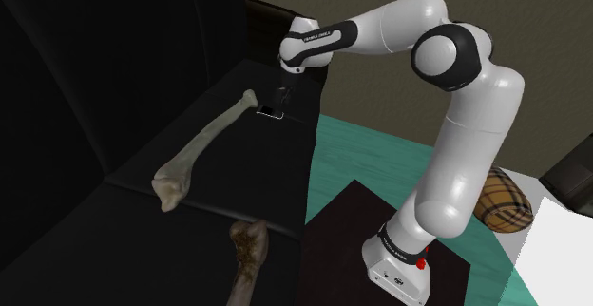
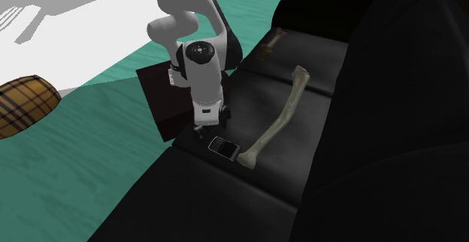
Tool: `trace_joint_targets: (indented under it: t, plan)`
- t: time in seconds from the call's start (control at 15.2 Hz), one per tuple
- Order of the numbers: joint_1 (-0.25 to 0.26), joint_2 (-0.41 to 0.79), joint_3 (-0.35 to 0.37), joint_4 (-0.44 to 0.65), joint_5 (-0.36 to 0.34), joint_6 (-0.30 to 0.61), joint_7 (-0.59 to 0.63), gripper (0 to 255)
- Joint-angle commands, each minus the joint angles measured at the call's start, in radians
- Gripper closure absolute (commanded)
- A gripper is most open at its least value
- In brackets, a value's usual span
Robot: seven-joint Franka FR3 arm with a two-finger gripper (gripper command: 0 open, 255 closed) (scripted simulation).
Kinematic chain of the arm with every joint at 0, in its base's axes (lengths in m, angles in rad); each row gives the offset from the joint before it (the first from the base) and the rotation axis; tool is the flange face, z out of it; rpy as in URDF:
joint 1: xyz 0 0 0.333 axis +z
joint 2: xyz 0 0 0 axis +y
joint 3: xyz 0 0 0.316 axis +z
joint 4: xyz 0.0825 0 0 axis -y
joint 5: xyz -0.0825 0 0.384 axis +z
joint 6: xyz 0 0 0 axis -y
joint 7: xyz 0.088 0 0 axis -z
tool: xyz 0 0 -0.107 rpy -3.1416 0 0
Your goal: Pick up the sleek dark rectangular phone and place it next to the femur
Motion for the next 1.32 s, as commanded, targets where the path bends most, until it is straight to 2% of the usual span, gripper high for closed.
trace_joint_targets:
  t: [0.0,0.4,0.92,0.99,1.25]
  plan:
    - [-0.003,0.036,0.005,0.017,0.010,0.016,-0.012,0]
    - [-0.005,0.074,0.010,-0.010,0.023,0.079,-0.021,0]
    - [-0.005,0.074,0.010,-0.010,0.023,0.079,-0.021,0]
    - [-0.005,0.074,0.010,-0.010,0.023,0.079,-0.021,255]
    - [-0.005,0.074,0.010,-0.009,0.023,0.079,-0.021,255]
